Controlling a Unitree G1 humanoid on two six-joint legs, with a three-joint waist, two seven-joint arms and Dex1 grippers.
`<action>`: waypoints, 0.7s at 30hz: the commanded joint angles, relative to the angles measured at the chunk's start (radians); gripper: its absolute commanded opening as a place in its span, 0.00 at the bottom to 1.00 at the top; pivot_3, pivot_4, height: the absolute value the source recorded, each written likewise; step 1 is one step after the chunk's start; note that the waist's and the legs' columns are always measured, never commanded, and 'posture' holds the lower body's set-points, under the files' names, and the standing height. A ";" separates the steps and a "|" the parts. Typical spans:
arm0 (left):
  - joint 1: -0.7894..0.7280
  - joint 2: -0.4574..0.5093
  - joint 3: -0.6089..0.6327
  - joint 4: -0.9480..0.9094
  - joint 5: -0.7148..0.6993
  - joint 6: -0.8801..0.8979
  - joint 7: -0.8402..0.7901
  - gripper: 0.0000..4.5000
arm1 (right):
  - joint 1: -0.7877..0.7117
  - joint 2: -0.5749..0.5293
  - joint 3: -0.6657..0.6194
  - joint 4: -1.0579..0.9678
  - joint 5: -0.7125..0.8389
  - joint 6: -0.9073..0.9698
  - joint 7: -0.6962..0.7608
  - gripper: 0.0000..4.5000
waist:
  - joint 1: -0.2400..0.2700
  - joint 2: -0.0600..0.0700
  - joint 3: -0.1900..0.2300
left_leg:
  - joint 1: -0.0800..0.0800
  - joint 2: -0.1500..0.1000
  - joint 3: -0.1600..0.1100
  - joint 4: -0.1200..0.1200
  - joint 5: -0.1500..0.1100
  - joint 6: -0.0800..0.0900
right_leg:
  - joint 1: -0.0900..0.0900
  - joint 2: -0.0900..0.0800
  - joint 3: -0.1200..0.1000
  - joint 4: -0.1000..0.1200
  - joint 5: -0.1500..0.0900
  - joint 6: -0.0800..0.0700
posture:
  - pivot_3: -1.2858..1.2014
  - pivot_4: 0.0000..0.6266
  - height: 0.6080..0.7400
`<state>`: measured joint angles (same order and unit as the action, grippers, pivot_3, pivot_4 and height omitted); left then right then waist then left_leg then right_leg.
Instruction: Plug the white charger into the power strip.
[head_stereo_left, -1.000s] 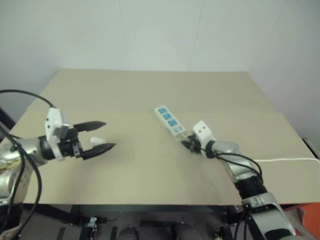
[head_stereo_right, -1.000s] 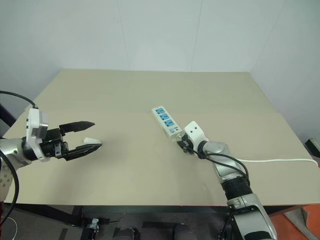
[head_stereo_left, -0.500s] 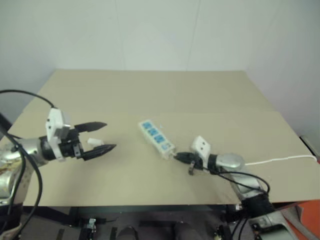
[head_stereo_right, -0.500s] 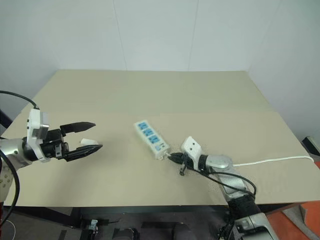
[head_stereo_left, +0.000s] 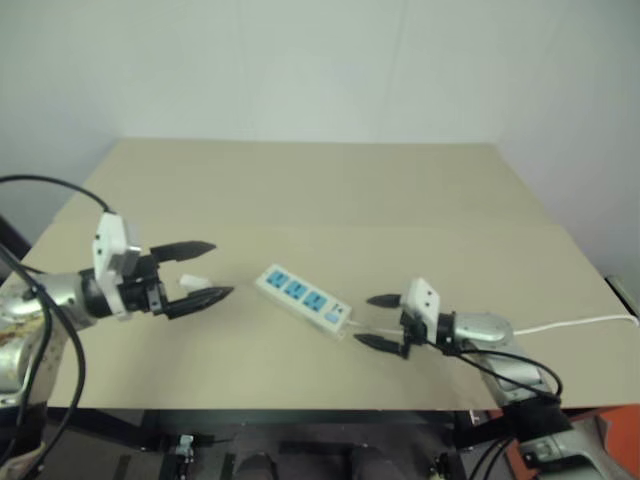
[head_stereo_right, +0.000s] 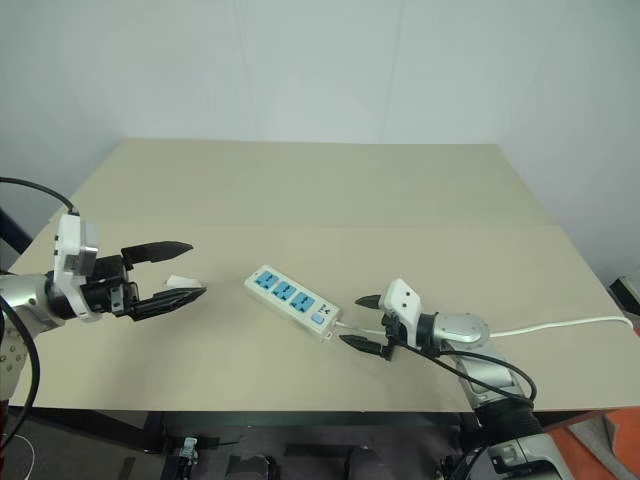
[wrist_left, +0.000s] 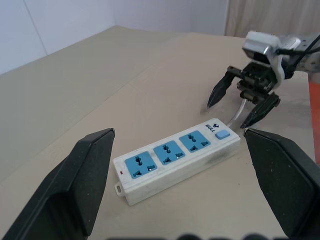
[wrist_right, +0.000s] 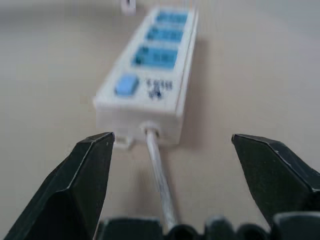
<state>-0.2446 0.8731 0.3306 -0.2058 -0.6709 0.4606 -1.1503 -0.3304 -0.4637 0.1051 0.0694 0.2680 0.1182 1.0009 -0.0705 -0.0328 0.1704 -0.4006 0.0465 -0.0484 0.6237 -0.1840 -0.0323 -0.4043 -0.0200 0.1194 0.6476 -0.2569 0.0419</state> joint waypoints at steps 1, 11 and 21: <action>-0.019 0.016 0.012 -0.018 -0.014 -0.004 -0.004 1.00 | 0.017 0.074 0.001 -0.089 0.022 0.040 -0.101 1.00 | -0.003 0.000 0.000 | 0.000 0.000 0.000 0.000 0.000 0.000 | 0.000 0.000 0.000 0.000 0.000 0.000 | 0.52 0.24 1.00; -0.028 0.023 0.015 -0.010 -0.009 -0.004 -0.016 1.00 | -0.015 0.252 0.085 0.041 -0.143 -0.058 -0.319 1.00 | 0.002 0.000 0.000 | 0.000 -0.001 0.000 0.000 0.000 0.000 | 0.000 -0.001 0.000 0.000 0.000 0.000 | 0.52 0.24 1.00; -0.012 0.034 0.029 -0.015 -0.012 -0.005 -0.016 1.00 | 0.003 0.264 0.109 0.086 -0.158 -0.081 -0.308 1.00 | 0.000 0.000 0.000 | 0.001 0.000 0.000 0.000 0.000 0.000 | 0.000 0.000 0.000 0.001 0.000 0.000 | 0.52 0.24 1.00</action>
<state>-0.2570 0.8907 0.3316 -0.2019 -0.6708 0.4613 -1.1619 -0.3398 -0.1995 0.2048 0.1503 0.1106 0.0493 0.6878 -0.0703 -0.0326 0.1704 -0.3996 0.0461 -0.0484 0.6237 -0.1839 -0.0324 -0.4040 -0.0205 0.1194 0.6481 -0.2568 0.0417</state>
